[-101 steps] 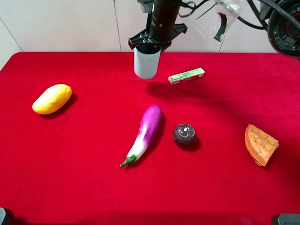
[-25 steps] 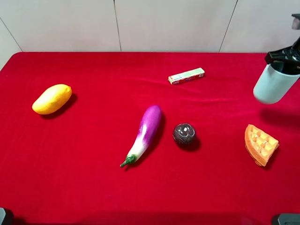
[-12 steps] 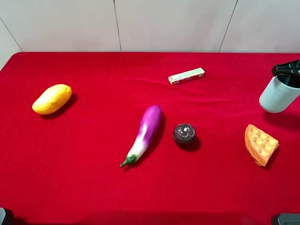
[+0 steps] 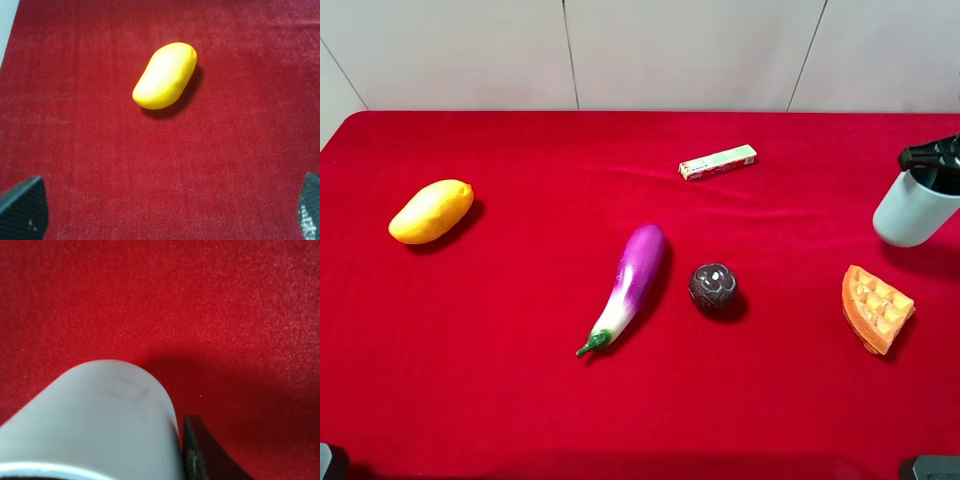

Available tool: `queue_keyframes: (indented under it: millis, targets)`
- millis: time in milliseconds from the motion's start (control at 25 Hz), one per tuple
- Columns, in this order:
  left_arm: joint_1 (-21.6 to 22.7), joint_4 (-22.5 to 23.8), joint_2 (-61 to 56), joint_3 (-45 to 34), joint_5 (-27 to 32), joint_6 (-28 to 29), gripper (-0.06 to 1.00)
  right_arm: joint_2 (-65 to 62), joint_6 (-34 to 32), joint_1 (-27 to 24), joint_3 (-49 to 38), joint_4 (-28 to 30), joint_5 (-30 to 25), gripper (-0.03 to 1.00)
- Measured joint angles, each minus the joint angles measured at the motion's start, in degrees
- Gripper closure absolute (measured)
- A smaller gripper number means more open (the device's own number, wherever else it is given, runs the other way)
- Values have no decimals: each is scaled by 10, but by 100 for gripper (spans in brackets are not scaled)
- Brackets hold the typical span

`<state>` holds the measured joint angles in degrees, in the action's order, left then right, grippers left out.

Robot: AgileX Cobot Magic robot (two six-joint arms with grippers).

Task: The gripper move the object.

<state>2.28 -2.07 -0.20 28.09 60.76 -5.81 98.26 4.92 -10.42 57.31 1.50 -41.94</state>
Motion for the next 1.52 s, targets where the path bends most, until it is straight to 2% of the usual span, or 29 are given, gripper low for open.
queue_keyframes:
  millis: [200,400,1240,1280,1440,1480,1520]
  targets:
    - [0,0,0,0,0,0,-5,0,0,0,-30,0,46,92]
    - [0,0,0,0,0,0,-5,0,0,0,-32,0,70,92]
    - [0,0,0,0,0,0,-5,43,0,0,-32,-1,78,91]
    - [0,0,0,0,0,0,-5,43,0,0,-32,-1,80,90]
    - [0,0,0,0,0,0,-5,43,0,0,-32,-1,82,63]
    - [0,0,0,0,0,0,-5,43,0,0,-32,-1,82,63]
    - [0,0,0,0,0,0,-5,43,0,0,-32,-1,82,57]
